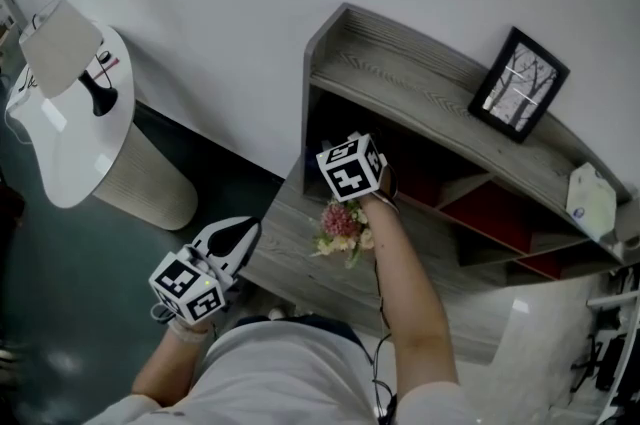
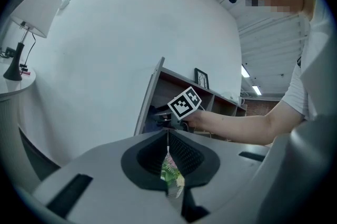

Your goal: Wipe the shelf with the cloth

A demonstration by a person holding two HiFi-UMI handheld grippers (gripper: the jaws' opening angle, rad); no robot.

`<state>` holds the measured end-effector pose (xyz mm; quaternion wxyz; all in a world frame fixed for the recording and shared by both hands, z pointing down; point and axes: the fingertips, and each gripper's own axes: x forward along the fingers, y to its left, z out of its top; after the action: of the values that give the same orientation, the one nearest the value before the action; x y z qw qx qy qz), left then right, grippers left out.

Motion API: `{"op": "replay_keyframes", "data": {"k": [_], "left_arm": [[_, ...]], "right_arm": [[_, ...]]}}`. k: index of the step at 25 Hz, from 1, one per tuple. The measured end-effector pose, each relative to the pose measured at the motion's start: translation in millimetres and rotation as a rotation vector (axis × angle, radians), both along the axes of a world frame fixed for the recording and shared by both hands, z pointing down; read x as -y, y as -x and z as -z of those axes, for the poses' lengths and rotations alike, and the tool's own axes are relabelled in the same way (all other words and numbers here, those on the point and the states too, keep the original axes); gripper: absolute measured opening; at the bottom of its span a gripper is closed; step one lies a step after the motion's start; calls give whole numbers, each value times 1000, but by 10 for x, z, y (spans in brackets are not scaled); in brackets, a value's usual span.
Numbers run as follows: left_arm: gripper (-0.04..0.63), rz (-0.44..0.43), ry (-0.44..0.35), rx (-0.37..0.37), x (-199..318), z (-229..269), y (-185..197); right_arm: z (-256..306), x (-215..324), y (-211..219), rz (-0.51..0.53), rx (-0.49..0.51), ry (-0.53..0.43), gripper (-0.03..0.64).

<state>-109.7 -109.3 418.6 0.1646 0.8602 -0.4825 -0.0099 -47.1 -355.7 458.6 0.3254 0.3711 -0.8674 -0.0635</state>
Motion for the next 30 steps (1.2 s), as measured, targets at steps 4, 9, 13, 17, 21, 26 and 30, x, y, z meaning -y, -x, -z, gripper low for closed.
{"op": "replay_keyframes", "data": {"k": [4, 9, 13, 17, 21, 26, 30], "left_arm": [[17, 24, 10, -4, -26, -29, 94], [17, 43, 25, -22, -37, -81, 150], [17, 38, 37, -32, -51, -131, 122], [17, 24, 51, -38, -70, -194, 54], [17, 7, 56, -45, -74, -215, -10], [17, -16, 59, -49, -68, -229, -69], [17, -43, 68, -47, -69, -253, -148]], "right_arm": [[-99, 60, 47, -12, 30, 59, 159], [-82, 44, 65, -17, -51, 15, 118], [-68, 31, -67, -64, -54, -18, 100], [-80, 45, -283, -116, -60, -15, 96], [-82, 23, -539, -165, -45, -13, 94], [-87, -6, -899, -232, -51, -4, 94], [-79, -36, -1253, -322, -73, -24, 94]]}}
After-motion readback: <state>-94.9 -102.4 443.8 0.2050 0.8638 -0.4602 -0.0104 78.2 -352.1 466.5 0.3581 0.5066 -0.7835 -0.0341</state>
